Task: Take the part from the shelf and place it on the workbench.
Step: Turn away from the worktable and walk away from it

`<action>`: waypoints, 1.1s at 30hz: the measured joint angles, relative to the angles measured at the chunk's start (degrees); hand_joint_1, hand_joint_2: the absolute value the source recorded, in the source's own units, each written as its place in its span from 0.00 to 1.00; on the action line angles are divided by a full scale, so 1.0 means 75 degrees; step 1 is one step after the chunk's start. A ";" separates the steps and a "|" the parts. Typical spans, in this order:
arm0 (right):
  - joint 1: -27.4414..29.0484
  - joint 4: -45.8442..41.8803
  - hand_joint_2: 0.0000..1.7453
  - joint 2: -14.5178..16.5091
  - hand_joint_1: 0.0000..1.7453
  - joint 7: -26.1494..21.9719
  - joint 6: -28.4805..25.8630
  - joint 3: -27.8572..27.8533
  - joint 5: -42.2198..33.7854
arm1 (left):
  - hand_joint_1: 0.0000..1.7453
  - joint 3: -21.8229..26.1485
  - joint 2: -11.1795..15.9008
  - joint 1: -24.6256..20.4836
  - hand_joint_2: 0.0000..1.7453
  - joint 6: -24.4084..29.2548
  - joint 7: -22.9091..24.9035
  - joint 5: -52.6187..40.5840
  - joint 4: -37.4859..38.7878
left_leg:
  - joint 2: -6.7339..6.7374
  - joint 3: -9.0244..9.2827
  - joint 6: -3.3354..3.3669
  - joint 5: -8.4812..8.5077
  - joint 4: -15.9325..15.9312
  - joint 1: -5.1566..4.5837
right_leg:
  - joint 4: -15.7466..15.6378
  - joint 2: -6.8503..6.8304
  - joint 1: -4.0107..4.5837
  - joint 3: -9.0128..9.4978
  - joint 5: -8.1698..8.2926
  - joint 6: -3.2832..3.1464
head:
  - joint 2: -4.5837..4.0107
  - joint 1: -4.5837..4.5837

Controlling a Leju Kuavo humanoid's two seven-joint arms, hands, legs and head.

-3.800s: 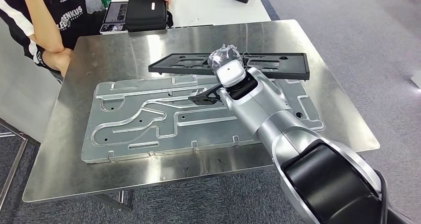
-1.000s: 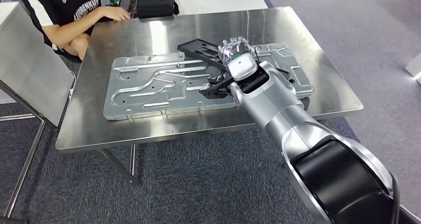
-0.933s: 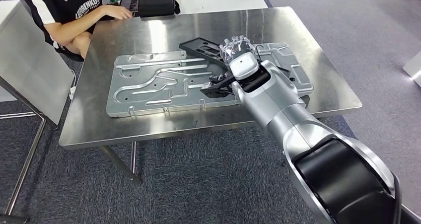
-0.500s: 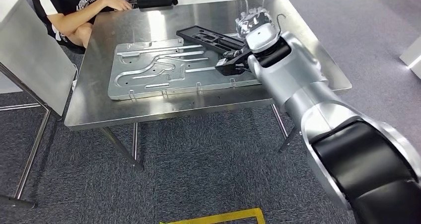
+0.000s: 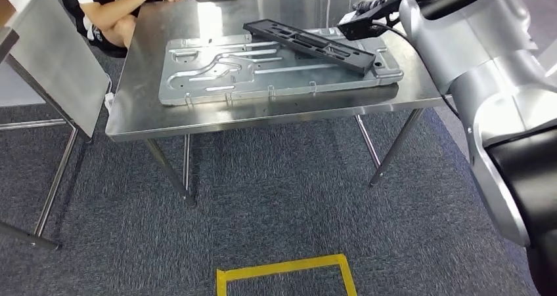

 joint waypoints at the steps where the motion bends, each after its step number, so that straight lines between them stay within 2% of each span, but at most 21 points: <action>1: -0.0055 -0.0002 0.00 -0.0048 0.00 0.0002 0.0023 0.0000 -0.0009 | 0.00 0.0003 0.0001 -0.0014 0.00 0.0007 0.0001 0.0000 0.0000 | 0.0023 -0.0069 0.0076 0.0105 -0.0017 0.0009 | 0.0113 0.0025 -0.0013 -0.0073 -0.0188 0.0045 | 0.0000 0.0002; 4: -0.0166 -0.0011 0.00 -0.0181 0.00 0.0020 0.0050 0.0000 -0.0047 | 0.00 0.0009 0.0005 -0.0054 0.00 0.0013 -0.0011 -0.0001 0.0000 | 0.0086 -0.0398 0.0221 0.0436 -0.0041 0.0018 | 0.1261 0.0075 -0.0060 -0.0400 -0.1322 0.0169 | 0.0000 0.0006; 5: -0.0177 -0.0012 0.00 -0.0223 0.00 0.0045 0.0038 -0.0001 -0.0069 | 0.00 0.0010 0.0006 -0.0057 0.00 0.0012 -0.0020 -0.0004 0.0000 | 0.0090 -0.0525 0.0222 0.0539 -0.0038 0.0014 | 0.1735 0.0077 -0.0070 -0.0466 -0.1543 0.0200 | 0.0000 0.0006; 6: -0.0177 -0.0012 0.00 -0.0266 0.00 0.0080 0.0019 -0.0001 -0.0090 | 0.00 0.0012 0.0006 -0.0055 0.00 0.0012 -0.0031 -0.0006 0.0000 | 0.0090 -0.0658 0.0217 0.0643 -0.0034 0.0012 | 0.2069 0.0078 -0.0078 -0.0455 -0.1578 0.0221 | 0.0000 0.0006; 7: -0.0174 -0.0012 0.00 -0.0307 0.00 0.0112 -0.0001 -0.0004 -0.0106 | 0.00 0.0013 0.0006 -0.0052 0.00 0.0011 -0.0039 -0.0009 0.0000 | 0.0090 -0.0792 0.0204 0.0748 -0.0031 0.0010 | 0.2183 0.0079 -0.0083 -0.0333 -0.1454 0.0230 | 0.0000 0.0005; 9: -0.0173 -0.0023 0.00 -0.0370 0.00 0.0144 -0.0037 -0.0017 -0.0119 | 0.00 0.0015 0.0004 -0.0052 0.00 0.0011 -0.0048 -0.0015 0.0000 | 0.0086 -0.1022 0.0167 0.0941 -0.0024 0.0008 | 0.1648 0.0091 -0.0086 0.0299 -0.1119 0.0203 | 0.0000 0.0004; 11: -0.0175 -0.0070 0.00 -0.0408 0.00 0.0144 -0.0087 -0.0037 -0.0122 | 0.00 0.0016 0.0003 -0.0052 0.00 0.0011 -0.0054 -0.0020 0.0000 | 0.0063 -0.1165 0.0100 0.1109 -0.0021 -0.0006 | 0.0562 0.0131 -0.0053 0.1195 -0.1225 0.0117 | 0.0000 -0.0001; 12: -0.0177 -0.0093 0.00 -0.0424 0.00 0.0144 -0.0113 -0.0043 -0.0123 | 0.00 0.0016 0.0003 -0.0053 0.00 0.0011 -0.0056 -0.0022 0.0000 | 0.0051 -0.1193 0.0060 0.1196 -0.0035 -0.0009 | 0.0138 0.0148 -0.0025 0.1492 -0.1325 0.0069 | 0.0000 -0.0001; 13: -0.0178 -0.0109 0.00 -0.0439 0.00 0.0144 -0.0136 -0.0047 -0.0125 | 0.00 0.0016 0.0002 -0.0050 0.00 0.0011 -0.0057 -0.0024 0.0000 | 0.0040 -0.1209 0.0015 0.1289 -0.0074 0.0000 | -0.0090 0.0151 0.0014 0.1609 -0.1384 0.0020 | 0.0000 -0.0003; 15: -0.0164 -0.0107 0.00 -0.0470 0.00 0.0137 -0.0157 -0.0047 -0.0130 | 0.00 0.0016 0.0001 -0.0046 0.00 0.0010 -0.0057 -0.0026 0.0000 | 0.0014 -0.1249 -0.0083 0.1435 -0.0164 0.0029 | -0.0216 0.0109 0.0035 0.1511 -0.1214 -0.0097 | 0.0000 0.0001; 16: -0.0152 -0.0106 0.00 -0.0474 0.00 0.0132 -0.0160 -0.0047 -0.0132 | 0.00 0.0016 -0.0001 -0.0044 0.00 0.0009 -0.0057 -0.0026 0.0000 | 0.0005 -0.1318 -0.0118 0.1334 -0.0124 0.0044 | -0.0258 0.0082 0.0029 0.1432 -0.1101 -0.0172 | 0.0000 -0.0001; 17: -0.0139 -0.0105 0.00 -0.0472 0.00 0.0128 -0.0160 -0.0047 -0.0136 | 0.00 0.0016 -0.0001 -0.0040 0.00 0.0007 -0.0056 -0.0028 0.0000 | -0.0004 -0.1417 -0.0138 0.1058 0.0063 0.0048 | -0.0300 0.0057 0.0012 0.1331 -0.0972 -0.0246 | 0.0000 0.0000; 19: -0.0129 -0.0105 0.00 -0.0471 0.00 0.0126 -0.0159 -0.0047 -0.0144 | 0.00 0.0016 -0.0004 -0.0031 0.00 0.0004 -0.0046 -0.0031 0.0000 | -0.0002 -0.1654 -0.0146 0.0192 0.0907 0.0057 | -0.0324 0.0036 0.0013 0.1066 -0.0731 -0.0337 | 0.0000 -0.0002; 20: -0.0124 -0.0104 0.00 -0.0479 0.00 0.0127 -0.0159 -0.0047 -0.0153 | 0.00 0.0016 -0.0007 -0.0023 0.00 0.0003 -0.0036 -0.0033 0.0000 | -0.0003 -0.1740 -0.0154 -0.0125 0.1448 0.0057 | -0.0317 0.0033 0.0022 0.0913 -0.0615 -0.0352 | 0.0000 -0.0003; 21: -0.0115 -0.0102 0.00 -0.0491 0.00 0.0126 -0.0159 -0.0047 -0.0164 | 0.00 0.0016 -0.0010 -0.0016 0.00 0.0004 -0.0023 -0.0034 0.0000 | -0.0002 -0.1772 -0.0163 -0.0239 0.1904 0.0057 | -0.0308 0.0035 0.0031 0.0758 -0.0501 -0.0353 | 0.0000 -0.0004; 23: -0.0074 -0.0099 0.00 -0.0510 0.00 0.0121 -0.0160 -0.0047 -0.0198 | 0.00 0.0016 -0.0013 -0.0022 0.00 0.0013 0.0000 -0.0035 0.0000 | -0.0001 -0.1558 -0.0162 0.0061 0.2226 0.0056 | -0.0265 0.0045 0.0039 0.0441 -0.0282 -0.0330 | 0.0000 -0.0004; 25: -0.0037 -0.0099 0.00 -0.0538 0.00 0.0117 -0.0161 -0.0048 -0.0228 | 0.00 0.0016 -0.0011 -0.0046 0.00 0.0021 0.0018 -0.0035 0.0000 | 0.0000 -0.0889 -0.0129 0.0327 0.1602 0.0052 | -0.0183 0.0050 0.0030 0.0158 -0.0103 -0.0277 | 0.0000 -0.0004; 27: -0.0032 -0.0106 0.00 -0.0593 0.00 0.0117 -0.0168 -0.0060 -0.0241 | 0.00 0.0016 -0.0004 -0.0062 0.00 0.0025 0.0026 -0.0036 -0.0001 | -0.0001 -0.0070 -0.0088 0.0046 0.0555 0.0010 | -0.0100 0.0039 0.0034 -0.0009 0.0028 -0.0198 | 0.0000 -0.0005; 28: -0.0035 -0.0108 0.00 -0.0621 0.00 0.0114 -0.0175 -0.0070 -0.0244 | 0.00 0.0016 -0.0001 -0.0064 0.00 0.0028 0.0027 -0.0036 -0.0002 | -0.0007 0.0178 -0.0067 -0.0136 0.0162 -0.0019 | -0.0084 0.0022 0.0030 -0.0034 0.0093 -0.0153 | 0.0000 -0.0004; 31: -0.0029 -0.0103 0.00 -0.0689 0.00 0.0093 -0.0188 -0.0087 -0.0259 | 0.00 0.0017 -0.0005 -0.0050 0.00 0.0034 0.0028 -0.0040 -0.0002 | -0.0007 0.0203 0.0031 -0.0095 -0.0121 -0.0065 | -0.0194 -0.0002 0.0007 -0.0036 0.0330 -0.0020 | 0.0000 -0.0002; 33: -0.0022 -0.0097 0.00 -0.0740 0.00 0.0084 -0.0187 -0.0087 -0.0266 | 0.00 0.0018 -0.0018 -0.0051 0.00 0.0032 0.0031 -0.0041 -0.0001 | 0.0046 0.0066 0.0134 0.0128 -0.0182 -0.0035 | -0.0114 0.0030 -0.0014 -0.0159 0.0122 0.0055 | 0.0000 -0.0001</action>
